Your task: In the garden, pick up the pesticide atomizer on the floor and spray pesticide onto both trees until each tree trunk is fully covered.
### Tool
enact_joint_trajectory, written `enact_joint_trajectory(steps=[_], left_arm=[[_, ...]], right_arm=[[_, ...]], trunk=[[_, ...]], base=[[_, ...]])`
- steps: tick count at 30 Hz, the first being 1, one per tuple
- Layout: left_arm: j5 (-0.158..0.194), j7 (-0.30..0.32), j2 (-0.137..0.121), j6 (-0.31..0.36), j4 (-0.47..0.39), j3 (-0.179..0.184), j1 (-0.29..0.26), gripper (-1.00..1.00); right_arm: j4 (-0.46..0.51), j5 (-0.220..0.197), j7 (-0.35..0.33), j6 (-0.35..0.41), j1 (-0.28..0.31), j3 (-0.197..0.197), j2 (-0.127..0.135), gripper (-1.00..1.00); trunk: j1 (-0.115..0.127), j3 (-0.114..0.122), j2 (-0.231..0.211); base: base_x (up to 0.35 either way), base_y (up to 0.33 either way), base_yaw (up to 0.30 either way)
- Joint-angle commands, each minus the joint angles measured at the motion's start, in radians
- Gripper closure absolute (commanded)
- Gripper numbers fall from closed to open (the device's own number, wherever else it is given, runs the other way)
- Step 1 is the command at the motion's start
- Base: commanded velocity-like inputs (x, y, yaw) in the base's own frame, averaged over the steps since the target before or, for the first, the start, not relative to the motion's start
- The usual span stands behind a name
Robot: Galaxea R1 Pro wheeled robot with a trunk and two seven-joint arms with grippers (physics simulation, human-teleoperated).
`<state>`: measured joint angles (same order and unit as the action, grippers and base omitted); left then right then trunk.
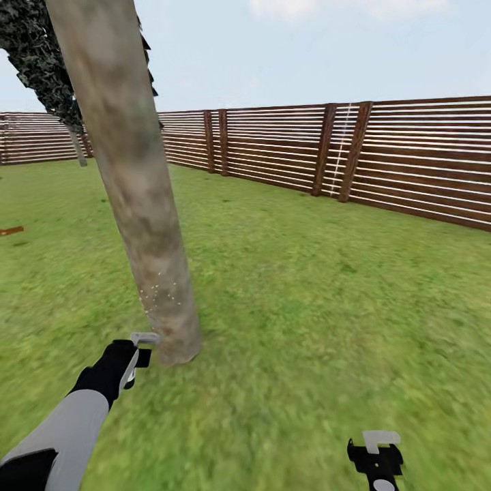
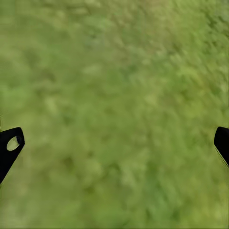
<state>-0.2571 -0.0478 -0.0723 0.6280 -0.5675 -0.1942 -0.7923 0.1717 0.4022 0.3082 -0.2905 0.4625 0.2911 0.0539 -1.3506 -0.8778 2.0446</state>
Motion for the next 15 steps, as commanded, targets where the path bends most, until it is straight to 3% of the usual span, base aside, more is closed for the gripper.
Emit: enact_joint_trajectory(steps=[1, 5, 12, 15], left_arm=[[-0.003, -0.001, 0.001, 0.004, -0.001, -0.002, -0.001, 1.0], [-0.003, -0.001, 0.001, 0.005, -0.001, -0.003, -0.001, 1.0], [-0.005, 0.0, -0.002, 0.007, 0.0, -0.008, 0.002, 1.0], [-0.004, 0.0, 0.0, 0.007, 0.0, -0.008, 0.005, 1.0]], right_arm=[[-0.001, 0.01, 0.002, -0.004, 0.001, 0.008, 0.0, -1.0], [-0.001, 0.01, 0.002, -0.004, 0.001, 0.008, -0.002, -1.0], [-0.001, 0.01, 0.002, -0.004, 0.001, 0.008, -0.001, -1.0], [-0.001, 0.01, 0.002, -0.004, 0.001, 0.008, 0.0, -1.0]], trunk=[[0.0, -0.001, 0.0], [0.0, -0.001, 0.0], [0.0, -0.001, 0.0], [0.0, -0.001, 0.0]], base=[[0.23, -0.208, 0.277], [0.187, -0.215, 0.278], [0.018, -0.022, 0.275], [0.186, -0.134, 0.075]])
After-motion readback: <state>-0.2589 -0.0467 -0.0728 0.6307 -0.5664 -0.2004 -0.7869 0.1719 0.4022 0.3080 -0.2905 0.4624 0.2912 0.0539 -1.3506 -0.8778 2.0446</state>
